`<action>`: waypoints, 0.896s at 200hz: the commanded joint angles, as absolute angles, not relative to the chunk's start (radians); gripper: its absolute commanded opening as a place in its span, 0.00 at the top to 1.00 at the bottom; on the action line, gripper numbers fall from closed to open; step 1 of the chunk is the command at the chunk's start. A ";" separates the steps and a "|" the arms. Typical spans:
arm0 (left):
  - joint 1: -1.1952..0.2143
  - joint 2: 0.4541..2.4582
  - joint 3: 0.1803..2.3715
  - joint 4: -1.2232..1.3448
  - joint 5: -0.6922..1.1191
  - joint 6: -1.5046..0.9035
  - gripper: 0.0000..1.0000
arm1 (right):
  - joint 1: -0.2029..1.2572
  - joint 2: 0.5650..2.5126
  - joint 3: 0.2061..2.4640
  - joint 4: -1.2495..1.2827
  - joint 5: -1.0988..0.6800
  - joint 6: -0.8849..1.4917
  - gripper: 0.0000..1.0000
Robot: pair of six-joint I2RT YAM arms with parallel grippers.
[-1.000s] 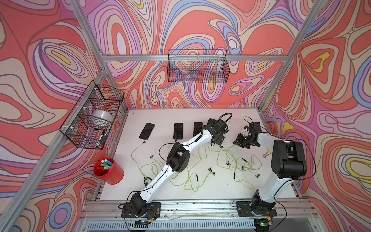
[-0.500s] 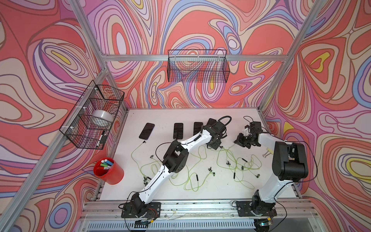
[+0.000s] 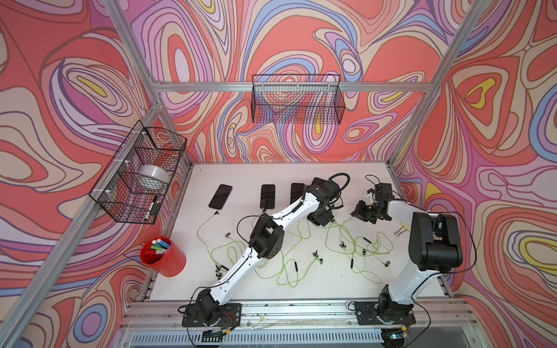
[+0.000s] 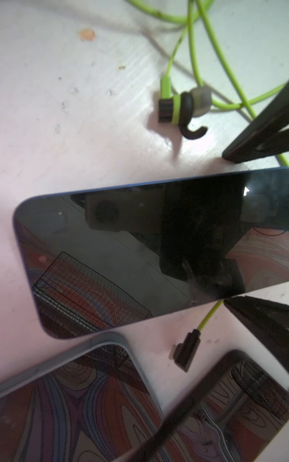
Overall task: Plug wired earphones into phones
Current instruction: Pick up the phone at the center of the board.
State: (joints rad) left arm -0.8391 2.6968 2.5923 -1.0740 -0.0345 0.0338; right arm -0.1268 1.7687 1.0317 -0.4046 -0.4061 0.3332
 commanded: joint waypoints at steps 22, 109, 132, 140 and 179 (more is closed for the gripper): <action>-0.827 2.775 2.594 -1.140 -0.026 0.113 0.16 | -0.124 1.753 1.011 -0.391 -0.399 0.333 1.00; -0.823 2.615 2.376 -1.162 -0.051 0.114 0.29 | -0.124 1.740 1.006 -0.400 -0.394 0.328 1.00; -0.820 2.579 2.340 -1.213 -0.025 0.125 0.30 | -0.123 1.737 1.007 -0.404 -0.393 0.324 1.00; -0.821 2.575 2.348 -1.233 -0.020 0.133 0.30 | -0.124 1.736 1.005 -0.404 -0.393 0.323 0.99; -0.821 2.551 2.406 -1.179 -0.007 0.129 0.14 | -0.124 1.729 0.995 -0.397 -0.394 0.326 0.99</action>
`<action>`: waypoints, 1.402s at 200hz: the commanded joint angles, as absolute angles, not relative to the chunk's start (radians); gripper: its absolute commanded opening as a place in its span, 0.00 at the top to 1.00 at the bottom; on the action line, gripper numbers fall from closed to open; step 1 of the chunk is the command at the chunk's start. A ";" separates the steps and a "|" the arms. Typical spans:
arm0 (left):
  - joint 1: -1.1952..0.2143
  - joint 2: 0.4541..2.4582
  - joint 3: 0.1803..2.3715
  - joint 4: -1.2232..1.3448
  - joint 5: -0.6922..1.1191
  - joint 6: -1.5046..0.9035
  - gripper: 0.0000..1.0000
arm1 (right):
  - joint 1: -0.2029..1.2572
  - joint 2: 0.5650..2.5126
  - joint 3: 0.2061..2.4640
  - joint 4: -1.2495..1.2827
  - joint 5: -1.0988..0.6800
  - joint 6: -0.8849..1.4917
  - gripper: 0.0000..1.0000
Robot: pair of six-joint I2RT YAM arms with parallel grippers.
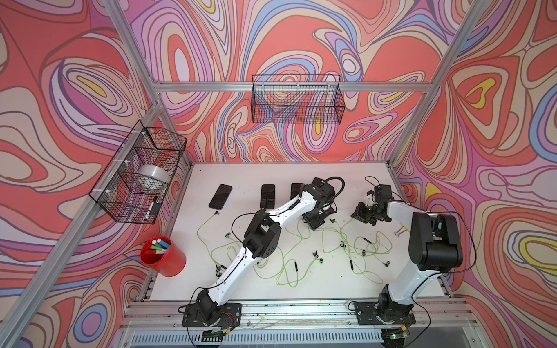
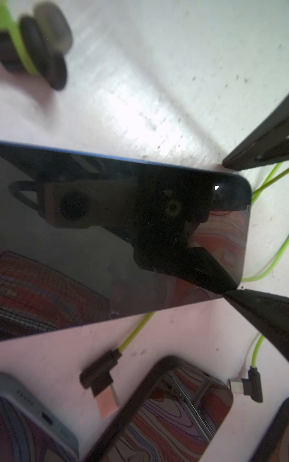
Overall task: Plug wired earphones into phones
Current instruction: Pick up the phone at the center of the board.
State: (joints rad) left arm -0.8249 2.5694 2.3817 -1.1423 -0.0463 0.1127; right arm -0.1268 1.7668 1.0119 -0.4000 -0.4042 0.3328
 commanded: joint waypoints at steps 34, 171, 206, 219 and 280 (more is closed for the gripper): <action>-0.820 2.563 2.502 -1.135 -0.012 0.139 0.09 | -0.124 1.722 0.989 -0.408 -0.384 0.318 0.99; -0.804 2.787 2.684 -1.126 0.061 0.192 0.00 | -0.124 1.706 0.947 -0.377 -0.370 0.340 0.99; -0.790 2.811 2.686 -1.160 0.109 0.177 0.03 | -0.124 1.698 0.922 -0.364 -0.367 0.345 0.99; -0.790 2.816 2.687 -1.184 0.082 0.190 0.09 | -0.124 1.697 0.916 -0.359 -0.367 0.346 0.99; -0.792 2.809 2.675 -1.290 0.006 0.225 0.23 | -0.124 1.690 0.903 -0.353 -0.364 0.347 0.99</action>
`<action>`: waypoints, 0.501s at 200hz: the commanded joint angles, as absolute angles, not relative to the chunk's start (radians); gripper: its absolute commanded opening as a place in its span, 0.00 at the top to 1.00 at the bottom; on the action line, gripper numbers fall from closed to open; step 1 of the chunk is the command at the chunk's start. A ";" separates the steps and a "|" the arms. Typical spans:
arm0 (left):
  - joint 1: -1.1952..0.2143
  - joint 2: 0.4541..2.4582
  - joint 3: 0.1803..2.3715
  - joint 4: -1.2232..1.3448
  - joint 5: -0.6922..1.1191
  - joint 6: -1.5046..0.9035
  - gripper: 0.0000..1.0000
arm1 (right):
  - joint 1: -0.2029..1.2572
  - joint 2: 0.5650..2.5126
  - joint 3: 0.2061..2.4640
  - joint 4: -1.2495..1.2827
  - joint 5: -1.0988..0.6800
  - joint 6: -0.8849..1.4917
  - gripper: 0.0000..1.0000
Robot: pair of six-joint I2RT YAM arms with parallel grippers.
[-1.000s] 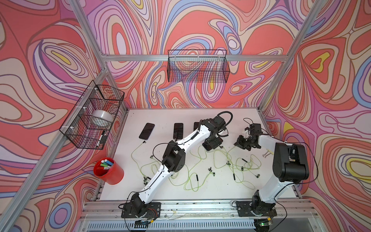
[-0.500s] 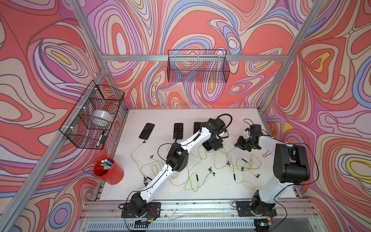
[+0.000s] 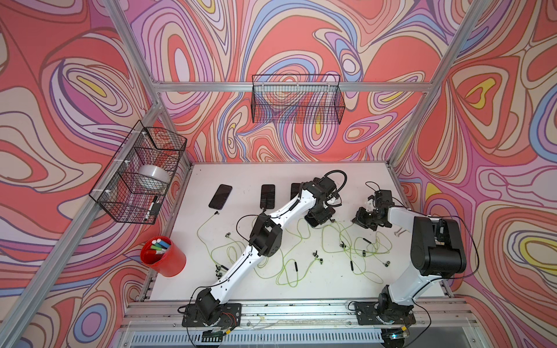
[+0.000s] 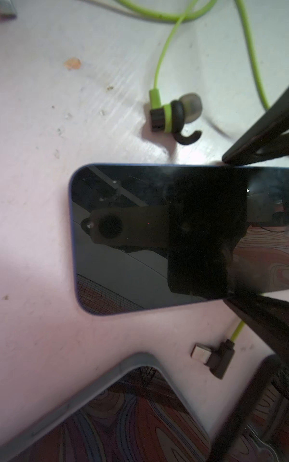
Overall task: Plug wired earphones into phones
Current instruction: Pick up the phone at the center of the board.
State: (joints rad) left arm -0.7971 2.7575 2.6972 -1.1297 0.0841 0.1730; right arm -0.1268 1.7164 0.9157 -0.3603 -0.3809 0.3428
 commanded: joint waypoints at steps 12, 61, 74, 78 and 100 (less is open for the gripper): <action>-0.793 2.800 2.663 -1.307 0.002 0.238 0.23 | -0.124 1.687 0.901 -0.354 -0.362 0.347 0.99; -0.793 2.813 2.639 -1.322 0.019 0.269 0.16 | -0.124 1.682 0.888 -0.351 -0.359 0.348 0.99; -0.792 2.821 2.642 -1.315 0.032 0.266 0.21 | -0.123 1.679 0.883 -0.351 -0.357 0.348 0.99; -0.792 2.822 2.642 -1.313 0.032 0.266 0.22 | -0.124 1.678 0.882 -0.351 -0.357 0.348 0.99; -0.792 2.826 2.644 -1.307 0.034 0.270 0.26 | -0.124 1.672 0.879 -0.357 -0.353 0.345 0.99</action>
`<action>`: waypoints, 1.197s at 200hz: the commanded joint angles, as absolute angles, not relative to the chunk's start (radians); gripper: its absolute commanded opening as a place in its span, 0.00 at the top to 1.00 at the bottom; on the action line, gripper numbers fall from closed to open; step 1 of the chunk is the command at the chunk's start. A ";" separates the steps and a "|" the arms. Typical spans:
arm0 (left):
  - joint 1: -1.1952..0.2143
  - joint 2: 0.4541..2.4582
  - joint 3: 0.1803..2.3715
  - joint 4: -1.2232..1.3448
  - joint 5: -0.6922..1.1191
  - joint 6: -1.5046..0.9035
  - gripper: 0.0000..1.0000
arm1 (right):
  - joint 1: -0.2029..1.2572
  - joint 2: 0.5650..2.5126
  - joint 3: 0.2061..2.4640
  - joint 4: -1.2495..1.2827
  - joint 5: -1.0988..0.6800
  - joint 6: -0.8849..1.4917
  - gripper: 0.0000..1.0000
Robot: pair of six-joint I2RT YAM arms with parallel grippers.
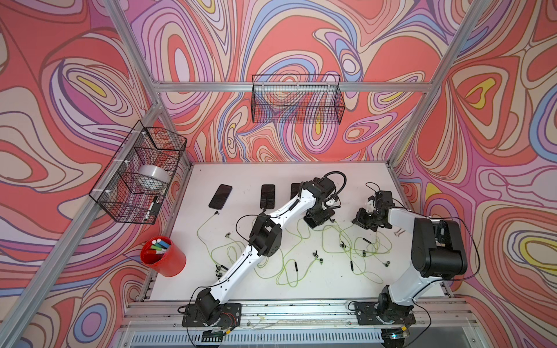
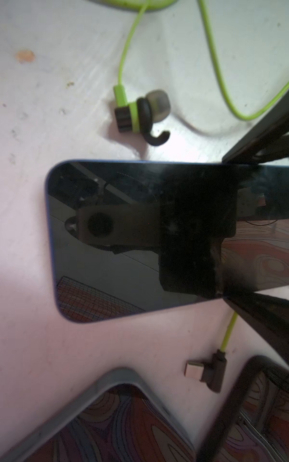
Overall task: Plug wired earphones into phones
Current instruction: Pick up the phone at the center of the board.
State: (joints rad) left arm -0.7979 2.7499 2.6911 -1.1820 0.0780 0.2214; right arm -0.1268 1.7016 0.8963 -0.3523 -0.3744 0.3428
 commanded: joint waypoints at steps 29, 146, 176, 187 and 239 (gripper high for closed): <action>-0.790 2.835 2.644 -1.312 0.040 0.267 0.32 | -0.124 1.666 0.880 -0.361 -0.353 0.345 0.99; -0.775 2.559 2.465 -1.060 0.031 0.019 0.53 | -0.123 1.627 0.921 -0.403 -0.461 0.311 0.99; -0.775 2.508 2.451 -1.027 0.022 -0.018 0.54 | -0.122 1.610 0.956 -0.452 -0.466 0.280 0.98; -0.774 2.499 2.451 -1.022 0.019 -0.031 0.54 | -0.122 1.603 0.967 -0.468 -0.469 0.272 0.98; -0.757 2.375 2.322 -0.869 0.073 -0.199 0.62 | -0.114 1.556 0.988 -0.525 -0.496 0.250 0.98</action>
